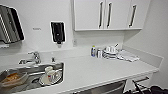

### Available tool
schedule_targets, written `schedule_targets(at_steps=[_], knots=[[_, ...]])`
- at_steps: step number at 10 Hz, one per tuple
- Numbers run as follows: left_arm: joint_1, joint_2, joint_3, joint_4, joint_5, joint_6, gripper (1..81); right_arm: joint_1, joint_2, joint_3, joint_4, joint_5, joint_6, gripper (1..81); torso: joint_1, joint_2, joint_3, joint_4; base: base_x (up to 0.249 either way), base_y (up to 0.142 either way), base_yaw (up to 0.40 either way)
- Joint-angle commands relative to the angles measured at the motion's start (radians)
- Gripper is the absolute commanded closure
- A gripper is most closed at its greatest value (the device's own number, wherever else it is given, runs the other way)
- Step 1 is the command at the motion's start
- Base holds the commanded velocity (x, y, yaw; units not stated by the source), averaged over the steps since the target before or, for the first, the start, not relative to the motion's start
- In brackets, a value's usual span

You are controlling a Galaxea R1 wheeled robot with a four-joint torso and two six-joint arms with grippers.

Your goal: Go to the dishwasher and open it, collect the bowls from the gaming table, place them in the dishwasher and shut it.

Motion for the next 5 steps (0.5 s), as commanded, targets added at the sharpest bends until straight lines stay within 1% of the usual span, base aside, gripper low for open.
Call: schedule_targets(at_steps=[1,3,4,5], knots=[[-0.067,-0.039,0.011,0.024,0.007,-0.002,1.0,0.15,0.004,-0.013,-0.052,-0.079,0.099,1.0,0.0,0.0,0.0,0.0,0.0,0.0,0.0],[-0.067,-0.036,0.011,0.025,0.003,-0.002,1.0,0.164,0.003,0.001,-0.065,-0.073,0.147,1.0,0.0,0.0,0.0,0.0,0.0,0.0,0.0],[-0.068,-0.036,0.011,0.024,0.003,-0.002,1.0,0.174,0.004,-0.001,-0.065,-0.068,0.185,1.0,0.0,0.0,0.0,0.0,0.0,0.0,0.0],[-0.072,-0.036,0.013,0.024,0.003,-0.002,1.0,0.203,0.009,-0.001,-0.081,-0.069,0.211,1.0,0.0,0.0,0.0,0.0,0.0,0.0,0.0]])
